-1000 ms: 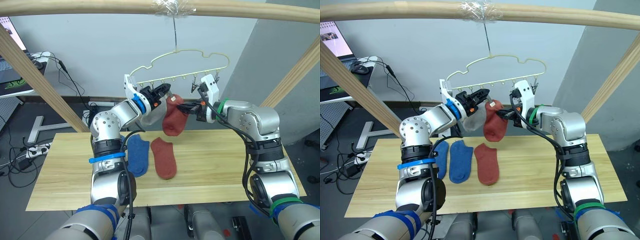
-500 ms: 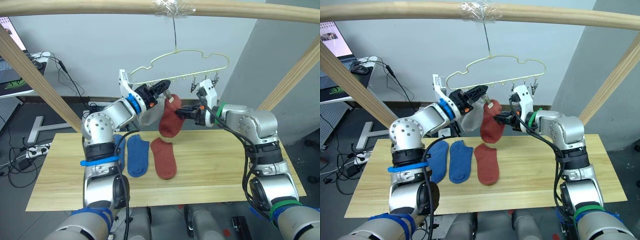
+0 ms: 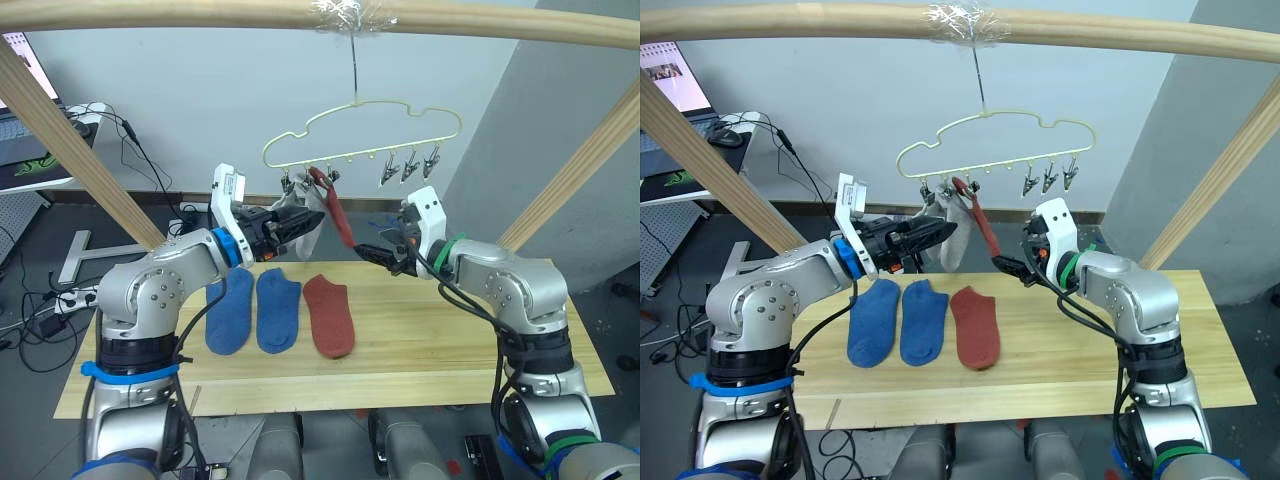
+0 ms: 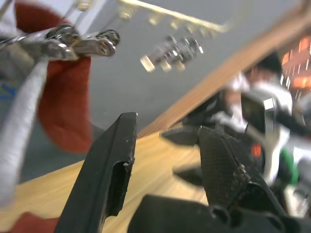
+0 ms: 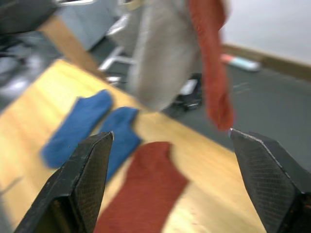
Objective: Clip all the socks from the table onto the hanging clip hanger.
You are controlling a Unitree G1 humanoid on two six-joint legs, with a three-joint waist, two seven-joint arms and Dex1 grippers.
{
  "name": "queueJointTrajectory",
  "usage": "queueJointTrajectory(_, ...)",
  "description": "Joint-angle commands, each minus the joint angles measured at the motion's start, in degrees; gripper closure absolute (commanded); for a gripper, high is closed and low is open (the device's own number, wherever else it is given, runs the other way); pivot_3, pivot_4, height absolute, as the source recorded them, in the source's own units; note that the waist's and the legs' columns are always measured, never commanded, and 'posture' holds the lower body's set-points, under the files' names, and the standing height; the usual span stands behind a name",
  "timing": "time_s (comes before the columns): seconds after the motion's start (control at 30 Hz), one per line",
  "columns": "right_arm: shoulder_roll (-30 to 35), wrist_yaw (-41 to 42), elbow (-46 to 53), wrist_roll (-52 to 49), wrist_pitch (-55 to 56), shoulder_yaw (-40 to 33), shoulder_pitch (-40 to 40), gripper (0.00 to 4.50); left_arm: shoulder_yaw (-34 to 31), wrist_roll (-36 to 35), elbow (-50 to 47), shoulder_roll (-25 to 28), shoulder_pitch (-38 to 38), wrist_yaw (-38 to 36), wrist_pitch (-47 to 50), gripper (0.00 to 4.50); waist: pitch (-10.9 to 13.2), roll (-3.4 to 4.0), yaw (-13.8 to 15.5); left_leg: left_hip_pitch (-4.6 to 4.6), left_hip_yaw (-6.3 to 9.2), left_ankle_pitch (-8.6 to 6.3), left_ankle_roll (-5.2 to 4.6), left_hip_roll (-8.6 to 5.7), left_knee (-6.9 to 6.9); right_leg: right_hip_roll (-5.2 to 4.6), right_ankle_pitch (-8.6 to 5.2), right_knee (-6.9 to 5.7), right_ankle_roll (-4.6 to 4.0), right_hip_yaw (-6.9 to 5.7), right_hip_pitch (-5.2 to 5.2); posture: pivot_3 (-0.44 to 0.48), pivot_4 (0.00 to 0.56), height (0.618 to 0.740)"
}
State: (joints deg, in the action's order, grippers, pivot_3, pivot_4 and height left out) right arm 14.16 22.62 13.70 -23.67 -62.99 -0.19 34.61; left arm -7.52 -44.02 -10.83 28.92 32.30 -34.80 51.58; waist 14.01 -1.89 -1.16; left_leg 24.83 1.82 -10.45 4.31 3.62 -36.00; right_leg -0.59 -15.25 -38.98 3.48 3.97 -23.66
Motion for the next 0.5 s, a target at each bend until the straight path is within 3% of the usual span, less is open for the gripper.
queueJointTrajectory(0.03, -4.83, -7.70, 6.34, 1.16, 3.15, -3.31, -1.48, 0.52, 2.52, 5.70, -1.65, 1.01, -0.16, -6.30, -11.84, 2.19, -0.19, 0.01, 0.03, 0.00, -0.01, 0.00, 0.00, 0.00, 0.00, 0.00, 0.00, 0.00, -0.01, 0.01, 0.00, 0.101, 0.133, 0.740)
queueJointTrajectory(0.23, -14.12, -18.10, 10.61, 2.38, 5.64, -5.98, -2.13, 0.52, 4.11, 11.64, 4.30, 1.40, 2.70, -13.87, -24.55, 2.19, -1.03, 0.03, 0.11, 0.00, -0.05, 0.00, 0.00, 0.03, 0.01, 0.02, 0.01, 0.02, -0.01, 0.03, -0.03, 0.077, 0.127, 0.740)
queueJointTrajectory(0.37, -16.19, -20.98, 10.87, 2.83, 5.97, -6.51, -1.47, 0.52, 5.01, 13.38, 7.67, 1.66, 5.04, -17.48, -27.90, 2.19, -1.30, 0.03, 0.09, 0.00, -0.08, 0.00, -0.01, 0.03, 0.00, 0.02, 0.01, 0.02, -0.01, 0.05, -0.03, 0.063, 0.126, 0.740)
queueJointTrajectory(0.5, -17.25, -22.85, 9.94, 3.26, 6.39, -5.47, -0.99, 1.38, 4.11, 13.18, 10.12, 1.33, 7.45, -19.18, -29.13, 2.19, -1.33, 0.04, -0.30, 0.00, -0.08, 0.00, -0.02, 0.05, 0.01, 0.04, 0.01, 0.01, -0.01, 0.05, -0.04, 0.061, 0.125, 0.740)
